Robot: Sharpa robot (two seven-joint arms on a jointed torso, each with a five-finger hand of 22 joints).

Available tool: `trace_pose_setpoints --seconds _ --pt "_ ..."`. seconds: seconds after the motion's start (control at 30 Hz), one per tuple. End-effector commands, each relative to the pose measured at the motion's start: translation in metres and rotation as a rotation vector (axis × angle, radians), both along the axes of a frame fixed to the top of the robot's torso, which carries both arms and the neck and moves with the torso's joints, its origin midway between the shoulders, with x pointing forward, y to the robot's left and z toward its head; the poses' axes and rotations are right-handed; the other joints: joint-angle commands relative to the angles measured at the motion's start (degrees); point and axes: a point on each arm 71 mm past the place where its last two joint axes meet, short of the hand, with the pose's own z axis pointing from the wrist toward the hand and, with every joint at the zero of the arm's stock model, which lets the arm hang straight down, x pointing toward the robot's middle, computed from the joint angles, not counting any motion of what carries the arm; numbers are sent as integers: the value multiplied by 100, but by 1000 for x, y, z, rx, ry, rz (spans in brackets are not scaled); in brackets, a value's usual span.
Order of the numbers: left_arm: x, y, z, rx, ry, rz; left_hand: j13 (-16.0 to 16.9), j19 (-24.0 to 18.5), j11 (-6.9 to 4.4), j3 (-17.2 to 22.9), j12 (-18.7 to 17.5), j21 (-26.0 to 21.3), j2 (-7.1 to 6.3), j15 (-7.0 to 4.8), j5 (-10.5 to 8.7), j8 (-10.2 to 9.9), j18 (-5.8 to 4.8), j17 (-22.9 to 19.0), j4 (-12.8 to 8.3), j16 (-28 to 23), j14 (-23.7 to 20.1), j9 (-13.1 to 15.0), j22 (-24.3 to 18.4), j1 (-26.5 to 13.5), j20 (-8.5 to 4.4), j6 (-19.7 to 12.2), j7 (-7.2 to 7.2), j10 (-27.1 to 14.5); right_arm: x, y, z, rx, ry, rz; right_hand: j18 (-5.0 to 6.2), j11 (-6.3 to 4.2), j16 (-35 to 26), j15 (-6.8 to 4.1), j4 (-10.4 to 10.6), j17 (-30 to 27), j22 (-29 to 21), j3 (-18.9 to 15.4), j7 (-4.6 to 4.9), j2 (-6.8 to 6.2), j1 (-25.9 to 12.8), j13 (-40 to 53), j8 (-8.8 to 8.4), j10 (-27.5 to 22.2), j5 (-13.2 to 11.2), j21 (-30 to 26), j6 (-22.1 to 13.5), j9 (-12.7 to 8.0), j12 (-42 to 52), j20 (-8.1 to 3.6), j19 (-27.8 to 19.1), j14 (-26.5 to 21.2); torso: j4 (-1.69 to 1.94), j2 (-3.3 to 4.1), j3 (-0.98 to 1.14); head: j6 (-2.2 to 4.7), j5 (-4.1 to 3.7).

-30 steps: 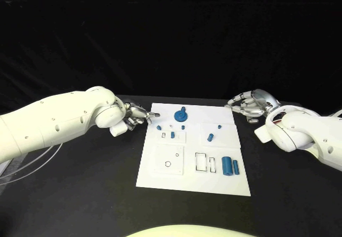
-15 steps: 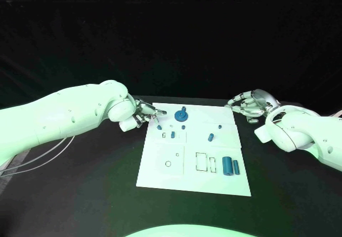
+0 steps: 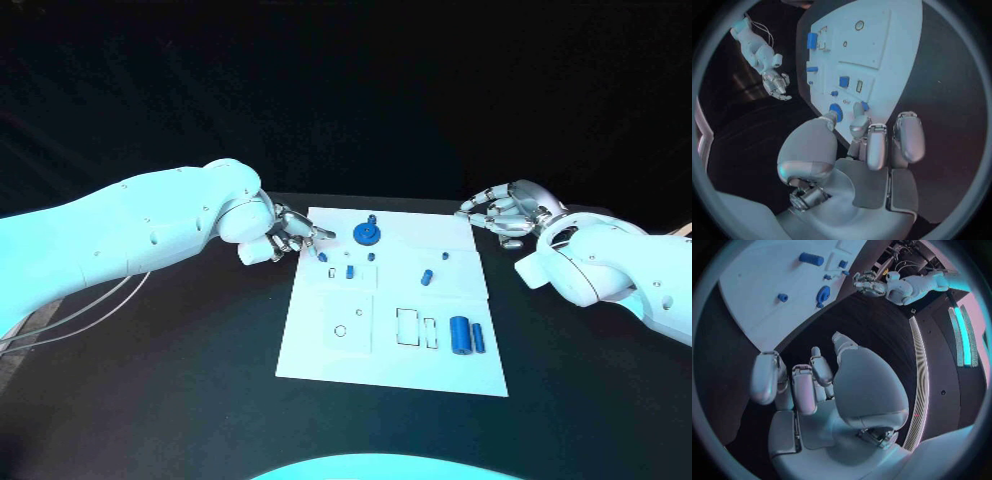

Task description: Assemble the parts on the task board

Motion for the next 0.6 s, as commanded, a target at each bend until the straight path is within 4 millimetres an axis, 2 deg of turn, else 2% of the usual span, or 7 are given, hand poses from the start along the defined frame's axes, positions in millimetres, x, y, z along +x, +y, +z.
trace_pose_setpoints --seconds 0.03,0.2,0.4,0.6 --pt "1 -2 0 7 13 -12 79 175 -52 -127 74 104 33 -65 81 113 -100 1164 23 92 506 20 172 -12 -31 79 -14 201 0 1 0 0 0 2 98 -40 -82 -21 46 431 514 223 -5 13 -252 -25 100 -43 113 -37 -52 -17 -33 -46 -27 319 -4 0 -8 -5 15" --pt "2 -2 -3 18 24 -13 81 173 -56 -142 70 104 72 -69 82 121 -100 1160 23 89 505 28 172 -40 -37 77 -17 200 0 1 -1 0 -1 2 98 -40 -82 -21 46 431 514 223 -5 13 -252 -25 100 -43 113 -37 -52 -17 -33 -46 -27 319 2 -2 -8 -5 16" --pt "5 -5 -7 26 23 -1 94 171 -63 -100 68 107 166 -76 84 133 -100 1161 10 89 505 42 175 12 -45 59 -24 204 0 2 -1 3 -5 2 101 -41 -86 -20 47 428 509 225 -5 7 -262 -31 108 -46 115 -54 -50 -21 -37 -46 -32 319 -12 4 -15 -5 23" --pt "7 -4 -9 34 26 4 102 173 -68 -30 64 115 202 -80 85 142 -102 1162 1 89 506 54 185 109 -51 40 -29 205 0 1 -1 5 -9 -2 105 -40 -95 -20 46 415 499 226 -5 6 -261 -47 109 -60 115 -77 -51 -22 -51 -46 -41 315 -10 2 -6 -17 18"
